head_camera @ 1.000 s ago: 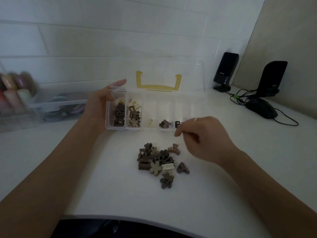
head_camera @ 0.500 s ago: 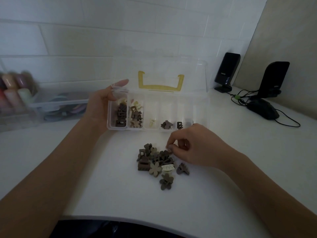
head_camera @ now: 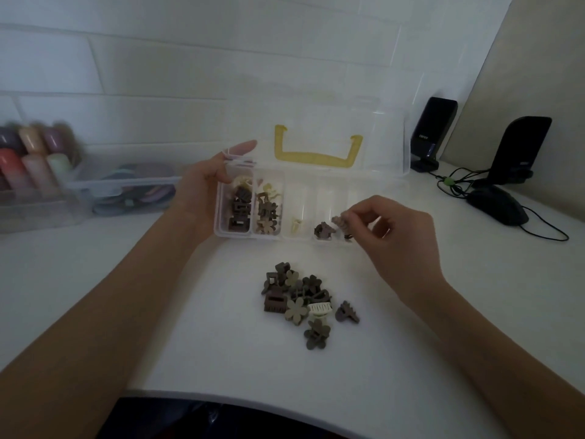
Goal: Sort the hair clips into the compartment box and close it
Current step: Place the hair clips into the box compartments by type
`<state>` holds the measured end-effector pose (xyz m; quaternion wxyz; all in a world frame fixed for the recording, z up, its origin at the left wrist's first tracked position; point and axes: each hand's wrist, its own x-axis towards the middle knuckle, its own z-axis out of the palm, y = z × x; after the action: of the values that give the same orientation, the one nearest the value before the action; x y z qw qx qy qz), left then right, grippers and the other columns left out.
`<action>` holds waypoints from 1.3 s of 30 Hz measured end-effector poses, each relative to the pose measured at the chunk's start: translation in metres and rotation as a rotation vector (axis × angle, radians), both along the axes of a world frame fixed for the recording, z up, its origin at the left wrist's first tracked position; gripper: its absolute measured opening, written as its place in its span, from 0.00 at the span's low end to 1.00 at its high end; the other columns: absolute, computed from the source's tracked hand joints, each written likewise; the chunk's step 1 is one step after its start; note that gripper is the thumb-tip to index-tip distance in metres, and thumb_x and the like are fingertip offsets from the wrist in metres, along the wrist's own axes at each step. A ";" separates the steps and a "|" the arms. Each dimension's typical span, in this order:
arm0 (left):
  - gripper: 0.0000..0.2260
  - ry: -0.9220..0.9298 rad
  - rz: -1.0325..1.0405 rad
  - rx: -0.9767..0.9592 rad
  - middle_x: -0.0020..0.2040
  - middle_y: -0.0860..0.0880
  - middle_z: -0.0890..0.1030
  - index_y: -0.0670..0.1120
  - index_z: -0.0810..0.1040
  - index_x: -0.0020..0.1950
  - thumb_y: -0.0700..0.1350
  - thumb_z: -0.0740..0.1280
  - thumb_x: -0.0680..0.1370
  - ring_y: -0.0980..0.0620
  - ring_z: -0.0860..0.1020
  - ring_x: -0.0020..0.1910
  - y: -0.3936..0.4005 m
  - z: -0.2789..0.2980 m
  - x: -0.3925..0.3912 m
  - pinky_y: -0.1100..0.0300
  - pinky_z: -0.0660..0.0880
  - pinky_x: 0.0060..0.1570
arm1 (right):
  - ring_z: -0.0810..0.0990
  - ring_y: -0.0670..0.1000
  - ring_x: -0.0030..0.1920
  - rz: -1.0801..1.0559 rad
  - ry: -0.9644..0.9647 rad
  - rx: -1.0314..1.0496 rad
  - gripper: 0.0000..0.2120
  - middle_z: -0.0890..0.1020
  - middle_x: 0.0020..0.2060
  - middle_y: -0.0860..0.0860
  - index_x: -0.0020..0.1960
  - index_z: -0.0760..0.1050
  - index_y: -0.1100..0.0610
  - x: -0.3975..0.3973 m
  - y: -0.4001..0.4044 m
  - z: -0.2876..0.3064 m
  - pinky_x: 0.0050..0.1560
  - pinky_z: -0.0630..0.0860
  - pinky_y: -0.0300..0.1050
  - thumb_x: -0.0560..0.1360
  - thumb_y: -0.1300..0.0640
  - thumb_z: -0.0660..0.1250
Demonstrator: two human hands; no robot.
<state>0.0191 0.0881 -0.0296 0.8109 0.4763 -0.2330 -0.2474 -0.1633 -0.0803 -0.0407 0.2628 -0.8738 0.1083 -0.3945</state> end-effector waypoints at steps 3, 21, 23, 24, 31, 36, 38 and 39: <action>0.24 0.001 -0.010 -0.001 0.42 0.47 0.80 0.47 0.80 0.55 0.34 0.48 0.71 0.48 0.77 0.44 -0.003 -0.001 -0.002 0.53 0.74 0.51 | 0.78 0.47 0.27 0.051 -0.049 0.169 0.03 0.82 0.34 0.43 0.41 0.80 0.52 0.001 0.002 0.000 0.32 0.78 0.44 0.73 0.57 0.69; 0.25 -0.012 -0.056 0.010 0.45 0.46 0.80 0.48 0.80 0.56 0.33 0.49 0.70 0.46 0.77 0.47 -0.007 -0.003 -0.004 0.51 0.73 0.53 | 0.76 0.44 0.33 -0.047 0.063 -0.122 0.05 0.79 0.39 0.40 0.44 0.75 0.48 0.001 0.009 -0.002 0.33 0.73 0.39 0.74 0.57 0.67; 0.25 -0.024 -0.068 0.011 0.46 0.46 0.80 0.48 0.80 0.56 0.34 0.52 0.68 0.46 0.77 0.46 -0.007 -0.003 -0.003 0.52 0.74 0.52 | 0.75 0.42 0.35 -0.080 0.115 -0.259 0.06 0.76 0.45 0.39 0.43 0.75 0.47 0.003 0.010 -0.005 0.32 0.70 0.34 0.74 0.58 0.66; 0.25 -0.025 -0.071 0.011 0.46 0.46 0.80 0.48 0.80 0.56 0.34 0.53 0.66 0.46 0.77 0.46 -0.006 -0.003 -0.004 0.52 0.74 0.51 | 0.74 0.42 0.36 -0.085 0.119 -0.281 0.07 0.76 0.47 0.39 0.43 0.76 0.47 0.003 0.009 -0.006 0.31 0.69 0.33 0.74 0.59 0.65; 0.24 -0.037 -0.073 0.007 0.46 0.46 0.80 0.48 0.81 0.54 0.36 0.53 0.66 0.47 0.78 0.45 -0.006 -0.006 0.000 0.53 0.75 0.51 | 0.73 0.38 0.38 0.178 -0.024 -0.347 0.13 0.76 0.43 0.40 0.44 0.80 0.51 -0.001 0.008 -0.003 0.33 0.70 0.32 0.70 0.66 0.63; 0.23 -0.036 -0.068 0.003 0.46 0.45 0.80 0.49 0.82 0.54 0.37 0.54 0.66 0.46 0.77 0.46 -0.007 -0.007 0.001 0.51 0.74 0.51 | 0.76 0.45 0.51 0.378 0.100 -0.543 0.23 0.81 0.52 0.43 0.58 0.79 0.50 0.001 0.022 -0.004 0.39 0.79 0.42 0.69 0.71 0.64; 0.23 -0.028 -0.072 0.009 0.48 0.44 0.79 0.49 0.81 0.54 0.36 0.54 0.67 0.45 0.76 0.47 -0.008 -0.007 0.000 0.51 0.75 0.50 | 0.75 0.48 0.55 0.412 0.177 -0.659 0.28 0.80 0.58 0.44 0.62 0.76 0.49 0.005 0.024 -0.006 0.48 0.75 0.43 0.67 0.72 0.66; 0.23 -0.026 -0.072 0.010 0.48 0.44 0.79 0.49 0.81 0.54 0.36 0.54 0.68 0.46 0.76 0.46 -0.008 -0.006 -0.002 0.52 0.75 0.48 | 0.74 0.50 0.57 0.399 0.211 -0.721 0.30 0.78 0.61 0.45 0.63 0.75 0.49 0.007 0.025 -0.007 0.51 0.71 0.44 0.66 0.72 0.67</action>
<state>0.0174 0.0802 -0.0357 0.7961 0.4748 -0.2591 -0.2712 -0.1560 -0.0555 -0.0479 -0.0008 -0.9492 -0.1813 -0.2573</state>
